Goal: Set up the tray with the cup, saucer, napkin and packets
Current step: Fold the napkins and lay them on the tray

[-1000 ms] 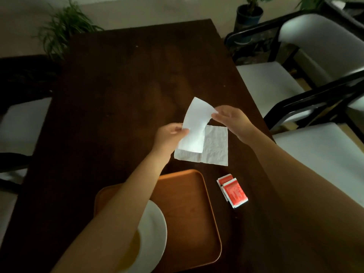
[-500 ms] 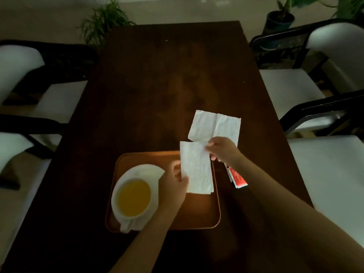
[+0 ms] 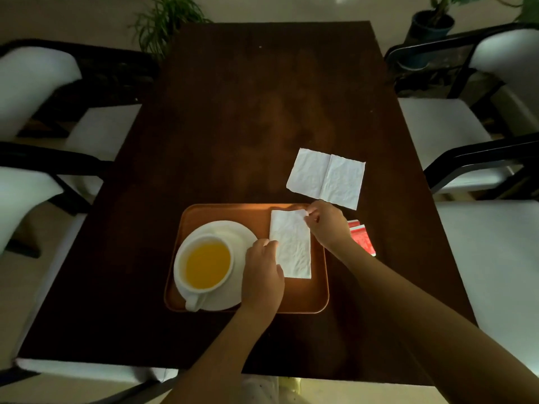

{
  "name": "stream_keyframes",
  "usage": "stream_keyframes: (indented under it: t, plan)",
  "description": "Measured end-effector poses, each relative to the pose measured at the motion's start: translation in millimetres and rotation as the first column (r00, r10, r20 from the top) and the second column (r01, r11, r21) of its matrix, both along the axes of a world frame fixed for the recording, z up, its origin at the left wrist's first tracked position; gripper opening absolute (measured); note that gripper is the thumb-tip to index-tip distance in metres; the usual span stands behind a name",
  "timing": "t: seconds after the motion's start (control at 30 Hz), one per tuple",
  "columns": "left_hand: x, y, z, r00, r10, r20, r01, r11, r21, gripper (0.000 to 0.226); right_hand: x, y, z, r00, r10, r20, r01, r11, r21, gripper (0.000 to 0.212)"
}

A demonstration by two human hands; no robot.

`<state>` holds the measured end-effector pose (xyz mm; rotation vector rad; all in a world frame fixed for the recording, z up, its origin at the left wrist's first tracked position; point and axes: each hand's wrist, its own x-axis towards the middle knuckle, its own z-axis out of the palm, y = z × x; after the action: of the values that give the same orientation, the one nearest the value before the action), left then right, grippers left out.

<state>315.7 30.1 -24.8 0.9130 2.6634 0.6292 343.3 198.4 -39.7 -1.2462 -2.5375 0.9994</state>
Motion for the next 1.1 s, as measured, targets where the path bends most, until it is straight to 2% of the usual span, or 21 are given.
stream_keyframes:
  t: [0.1, 0.2, 0.4, 0.5, 0.7, 0.87, 0.97, 1.1]
  plan:
    - [0.8, 3.7, 8.6, 0.998, -0.058, -0.013, 0.059, 0.997, 0.054, 0.044, 8.7, 9.9, 5.9, 0.997, -0.065, -0.052, 0.065, 0.998, 0.006, 0.02]
    - [-1.8, 19.0, 18.0, 0.989, -0.149, -0.011, 0.15, 0.982, 0.112, 0.041, 21.7, 32.9, 9.0, 0.995, -0.089, -0.035, 0.091, 0.993, 0.073, 0.024]
    - [-13.3, 87.5, 29.3, 0.949, -0.315, -0.028, 0.315, 0.934, 0.168, 0.035, 42.4, 81.7, 8.2, 0.955, -0.084, 0.284, 0.016, 0.972, 0.234, 0.045]
    - [-20.9, 125.0, 24.3, 0.929, -0.369, -0.007, 0.367, 0.92, 0.136, 0.032, 44.8, 92.2, 3.3, 0.939, -0.036, 0.342, -0.053, 0.968, 0.247, 0.044]
    - [-35.4, 176.4, 0.8, 0.882, -0.472, 0.016, 0.471, 0.881, 0.04, 0.032, 44.0, 93.9, -10.7, 0.982, -0.084, 0.166, 0.029, 0.95, 0.31, 0.019]
    - [-43.9, 185.6, -16.5, 0.856, -0.518, -0.003, 0.518, 0.855, 0.01, 0.03, 52.0, 91.9, -18.4, 0.996, -0.083, 0.046, 0.065, 0.95, 0.306, 0.014]
    - [-43.8, 184.0, -21.9, 0.847, -0.529, -0.052, 0.531, 0.847, 0.037, 0.03, 52.5, 92.9, -16.3, 0.997, -0.073, -0.023, 0.077, 0.952, 0.295, 0.015]
    - [-46.3, 182.5, -19.6, 0.912, -0.408, -0.054, 0.41, 0.894, 0.179, 0.022, 49.1, 98.3, -5.6, 0.987, -0.025, -0.159, 0.054, 0.982, 0.179, 0.017]
